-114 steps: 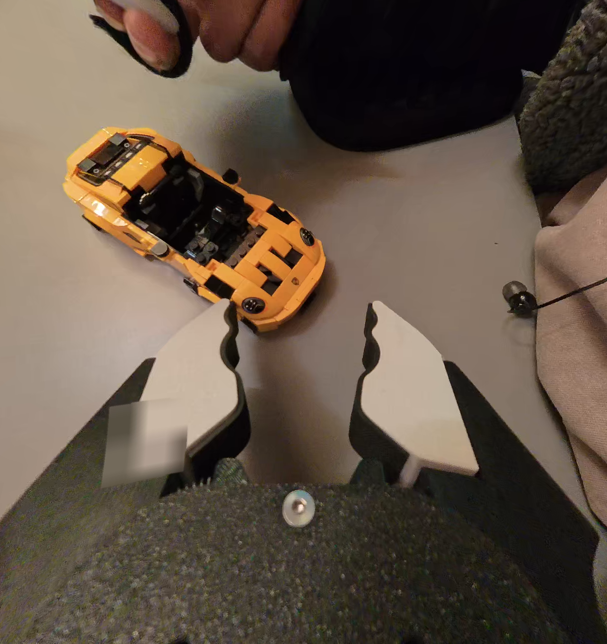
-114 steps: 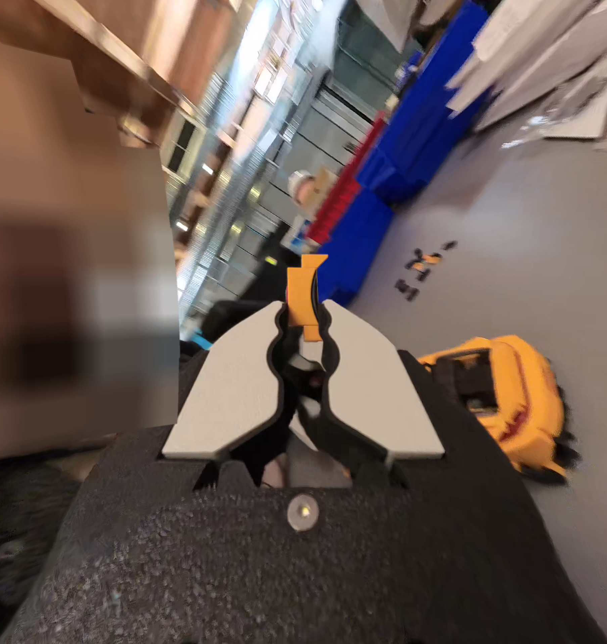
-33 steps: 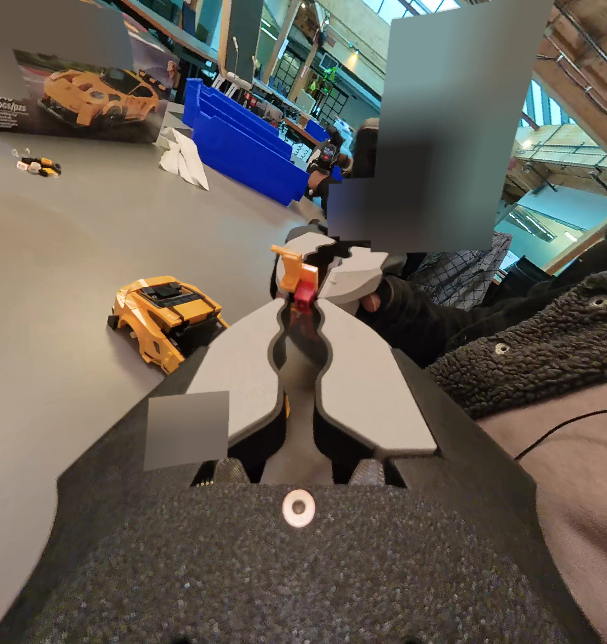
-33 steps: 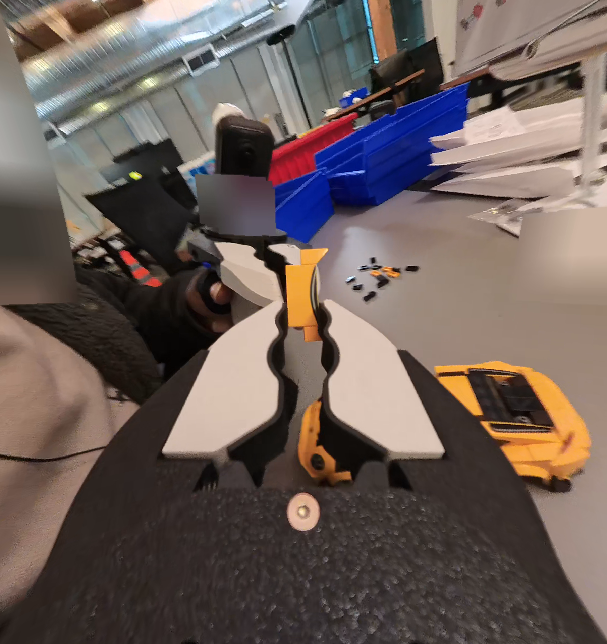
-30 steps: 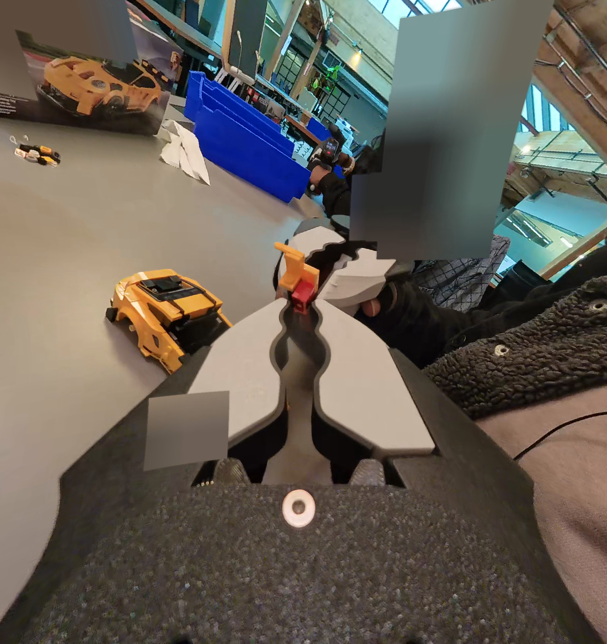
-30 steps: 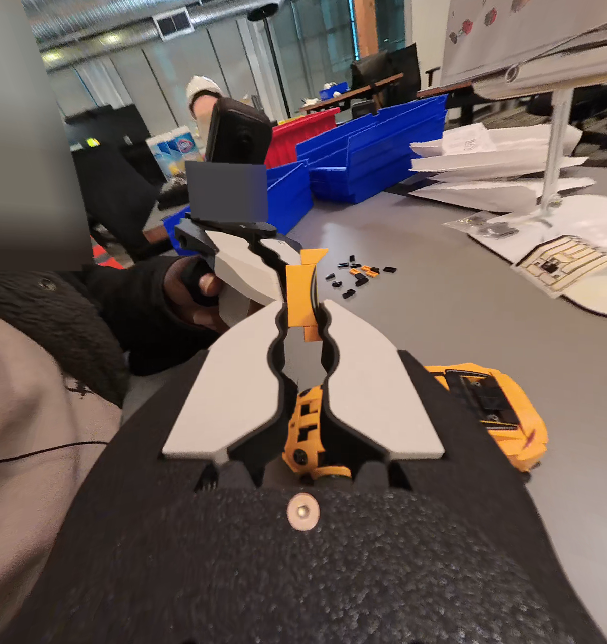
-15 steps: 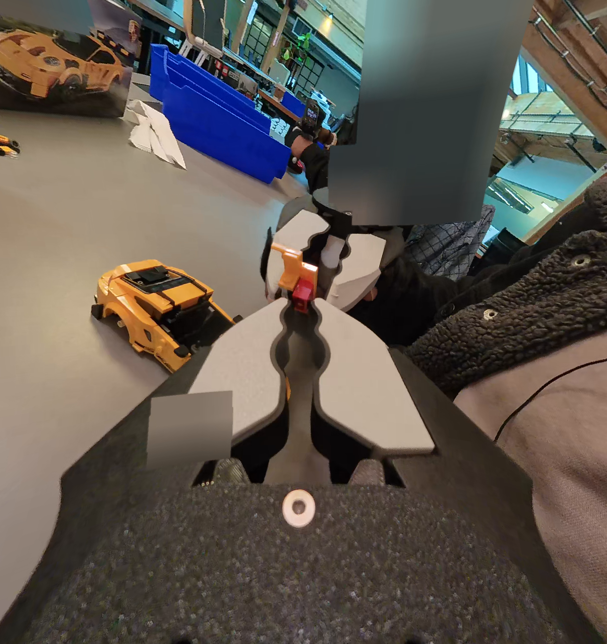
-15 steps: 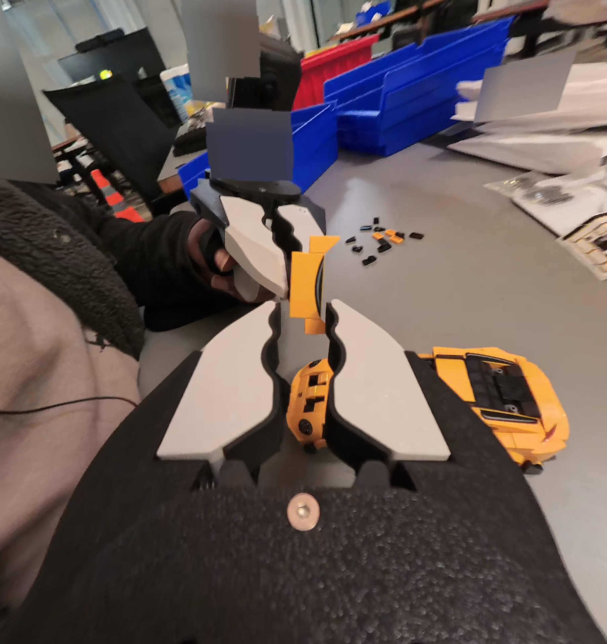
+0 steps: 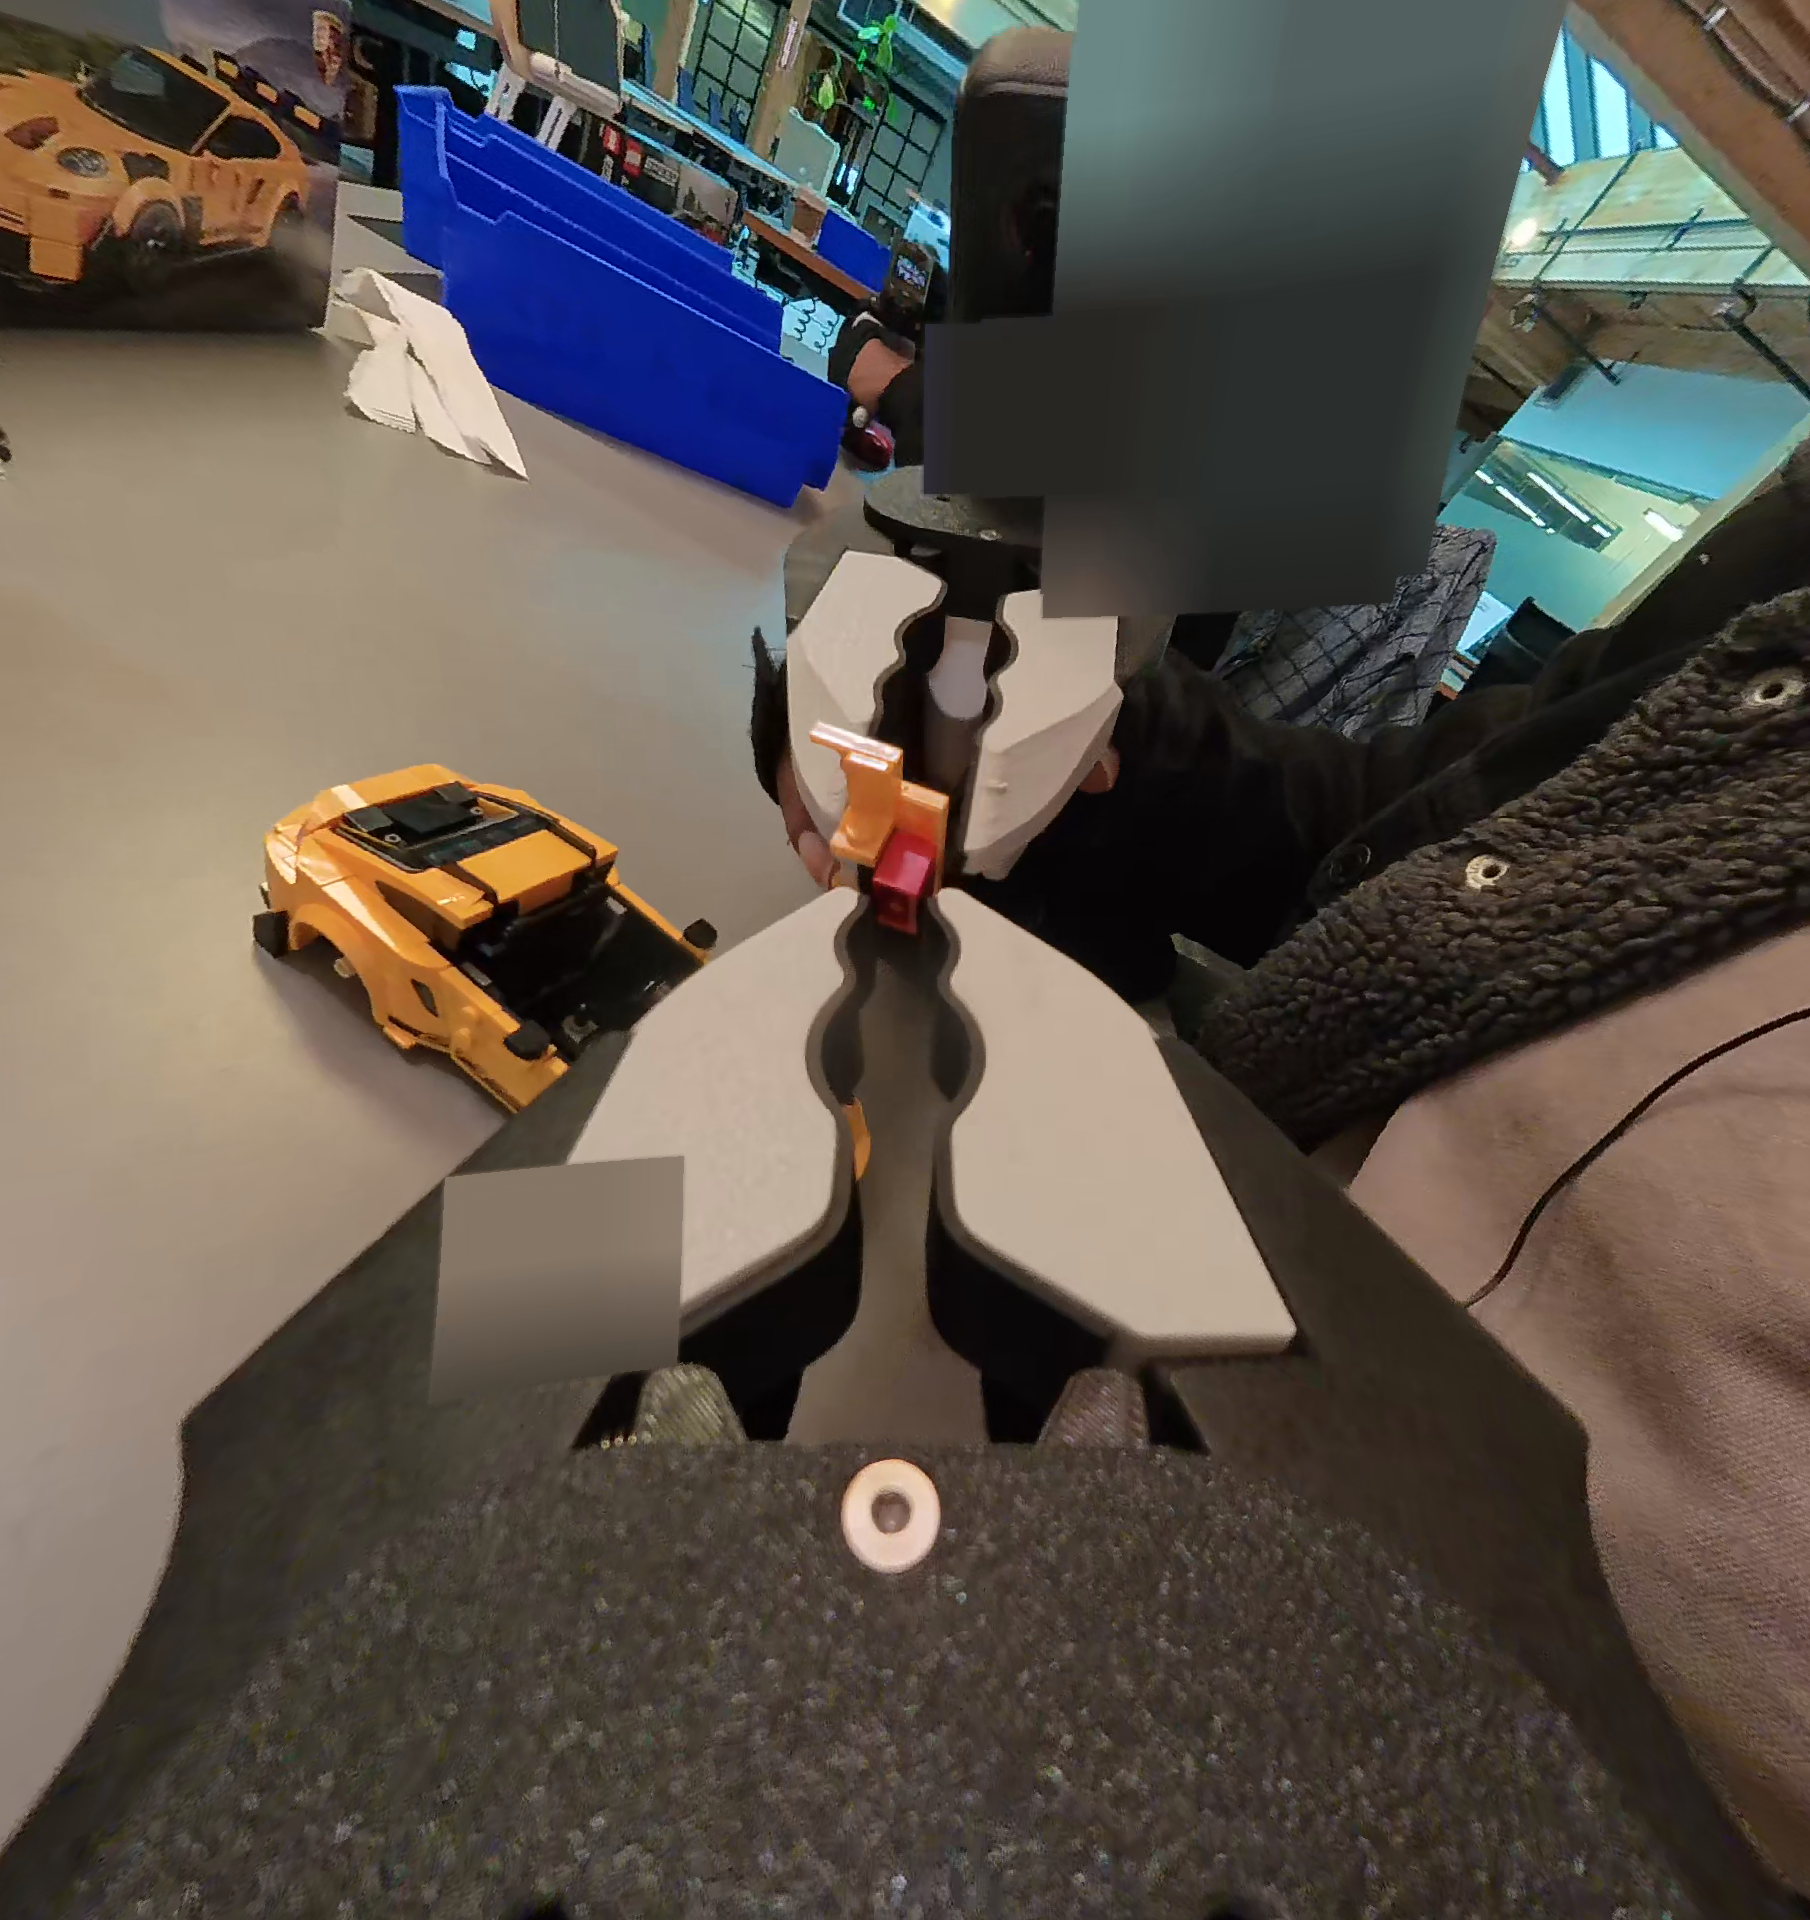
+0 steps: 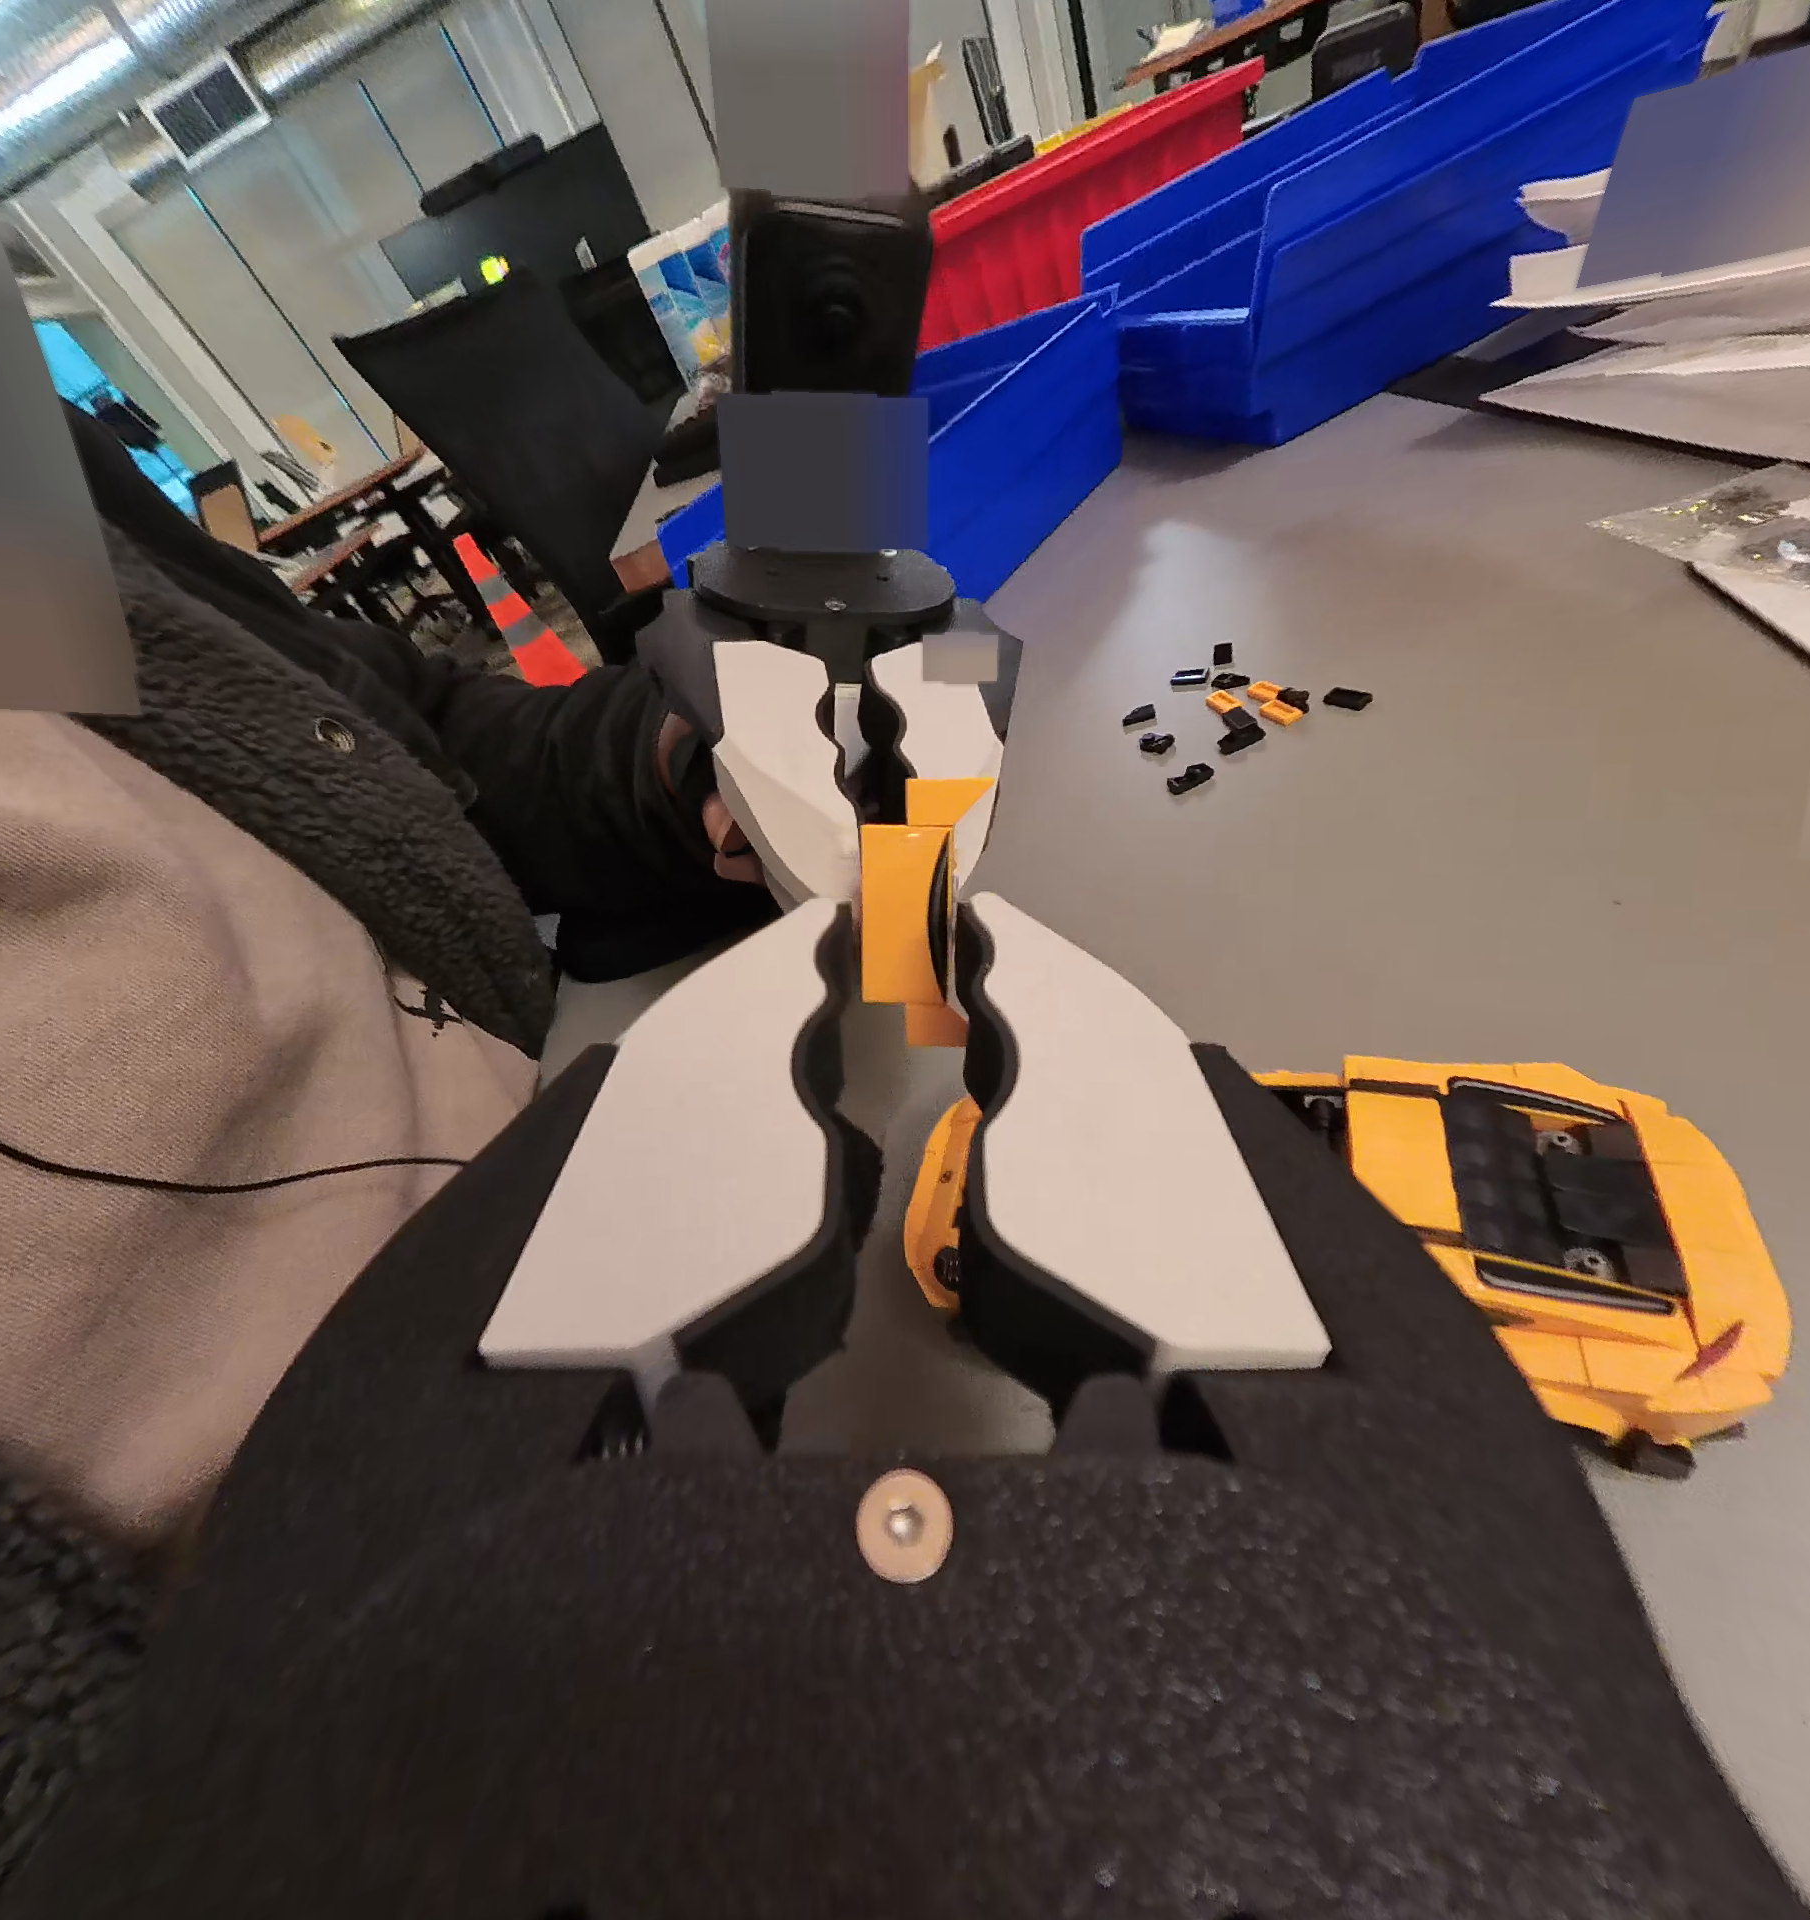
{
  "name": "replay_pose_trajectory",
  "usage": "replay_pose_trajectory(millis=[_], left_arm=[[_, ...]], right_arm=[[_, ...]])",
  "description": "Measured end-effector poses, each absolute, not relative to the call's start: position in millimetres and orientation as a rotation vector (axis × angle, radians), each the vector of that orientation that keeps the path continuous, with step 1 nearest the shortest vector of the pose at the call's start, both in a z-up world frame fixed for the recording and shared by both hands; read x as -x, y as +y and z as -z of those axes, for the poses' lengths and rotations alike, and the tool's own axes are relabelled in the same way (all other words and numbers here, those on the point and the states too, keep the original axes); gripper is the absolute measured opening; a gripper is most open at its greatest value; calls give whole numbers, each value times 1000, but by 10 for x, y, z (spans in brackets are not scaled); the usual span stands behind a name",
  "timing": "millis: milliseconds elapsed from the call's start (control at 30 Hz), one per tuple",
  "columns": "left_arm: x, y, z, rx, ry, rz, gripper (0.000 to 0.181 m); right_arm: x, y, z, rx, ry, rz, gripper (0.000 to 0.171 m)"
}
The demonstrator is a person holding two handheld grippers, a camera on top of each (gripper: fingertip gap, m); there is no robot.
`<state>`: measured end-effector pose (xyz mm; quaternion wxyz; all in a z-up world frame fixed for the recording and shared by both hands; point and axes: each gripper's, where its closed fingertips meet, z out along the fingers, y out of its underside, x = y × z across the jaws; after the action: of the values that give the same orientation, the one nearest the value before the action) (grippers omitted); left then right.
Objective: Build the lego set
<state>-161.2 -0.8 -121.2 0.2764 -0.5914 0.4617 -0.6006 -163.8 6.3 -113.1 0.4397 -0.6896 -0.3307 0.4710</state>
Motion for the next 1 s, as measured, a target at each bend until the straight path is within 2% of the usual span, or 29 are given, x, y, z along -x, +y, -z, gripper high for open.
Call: replay_pose_trajectory(millis=[433,700,1000], left_arm=[[1603,-41,1179,1575,1304,1442,8],[1625,21,1303,1646,1326,1345,8],[1635,48,1275,1616,1367,1194,8]], right_arm=[[1644,26,1118,1592,-810,-1241,16],[1679,85,1256,1632,-878,-1020,16],[1612,85,1177,1600,-830,-1123,17]])
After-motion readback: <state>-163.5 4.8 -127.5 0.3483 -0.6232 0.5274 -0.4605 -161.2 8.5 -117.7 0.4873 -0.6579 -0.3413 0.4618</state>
